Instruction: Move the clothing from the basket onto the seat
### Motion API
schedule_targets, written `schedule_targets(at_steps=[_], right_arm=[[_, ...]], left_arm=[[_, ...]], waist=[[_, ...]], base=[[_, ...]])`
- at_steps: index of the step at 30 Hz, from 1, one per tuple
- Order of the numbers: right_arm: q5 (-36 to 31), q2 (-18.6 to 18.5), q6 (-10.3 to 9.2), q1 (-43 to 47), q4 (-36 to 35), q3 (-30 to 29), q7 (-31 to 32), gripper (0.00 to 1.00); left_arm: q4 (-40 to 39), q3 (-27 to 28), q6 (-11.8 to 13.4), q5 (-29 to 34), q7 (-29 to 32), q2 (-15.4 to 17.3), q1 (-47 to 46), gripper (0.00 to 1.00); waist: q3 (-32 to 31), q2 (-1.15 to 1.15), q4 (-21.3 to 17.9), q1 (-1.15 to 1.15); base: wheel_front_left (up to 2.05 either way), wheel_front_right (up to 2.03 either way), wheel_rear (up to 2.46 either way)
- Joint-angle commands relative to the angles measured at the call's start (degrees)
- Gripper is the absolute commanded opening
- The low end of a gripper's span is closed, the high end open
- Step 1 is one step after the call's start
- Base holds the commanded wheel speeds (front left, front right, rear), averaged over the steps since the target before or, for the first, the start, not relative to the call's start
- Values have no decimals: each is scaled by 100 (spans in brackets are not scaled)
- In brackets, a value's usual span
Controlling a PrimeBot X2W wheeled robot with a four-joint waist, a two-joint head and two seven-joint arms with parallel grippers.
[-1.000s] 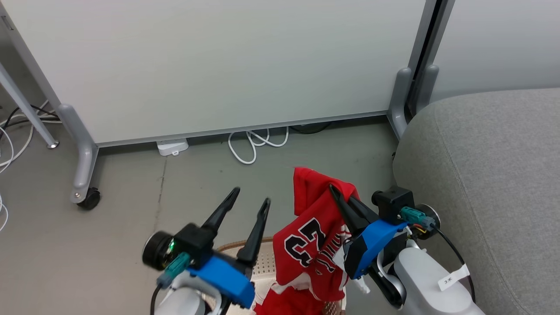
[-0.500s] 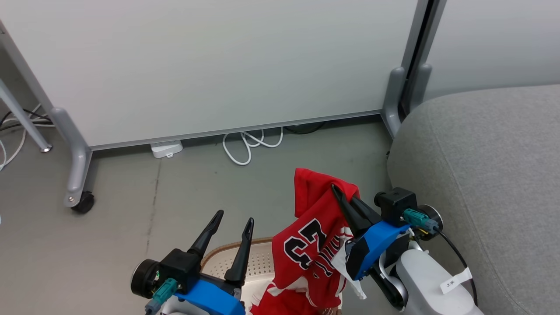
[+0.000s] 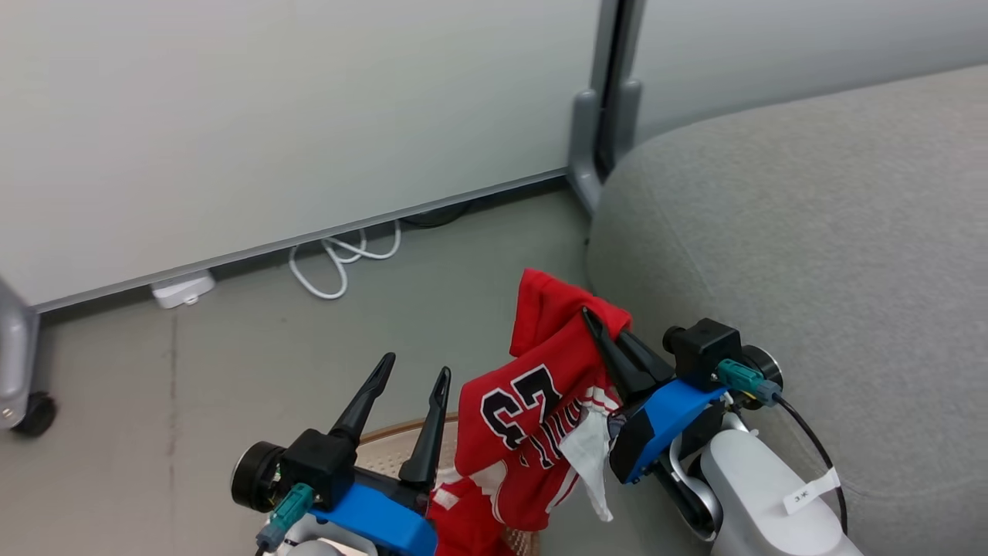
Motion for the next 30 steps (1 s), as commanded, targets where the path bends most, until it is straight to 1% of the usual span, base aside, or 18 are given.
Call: schedule_targets(at_steps=[1,3,4,8,16,23,30], right_arm=[[-44,-41,1,85,-53,-29,1,0],[-69,-60,1,127,-141,-61,32,0],[-112,-66,1,174,-242,-98,41,0],[-139,-80,1,251,-424,-183,100,0],[-184,-62,1,406,-656,-259,208,0],[-174,-46,1,499,-752,-308,270,0],[-106,-90,1,455,-839,-532,294,0]], left_arm=[[-24,16,-17,40,-27,-7,-31,100],[-46,13,-31,71,-28,-23,-37,100],[-68,24,-40,100,-27,-27,-38,100],[-124,51,-45,121,-27,-13,-49,100],[-174,-28,-50,93,-27,38,-86,100],[-161,-68,-50,31,-27,72,-100,100],[-153,-89,-45,57,-27,126,-181,100]], waist=[[46,0,-253,0],[54,0,-423,0],[76,0,-592,0],[123,0,-912,0],[158,0,-1376,0],[162,0,-1486,0],[286,0,-1358,0]], base=[[0,0,0],[0,0,0],[0,0,0],[0,0,0],[0,0,0],[0,0,0],[0,0,0]])
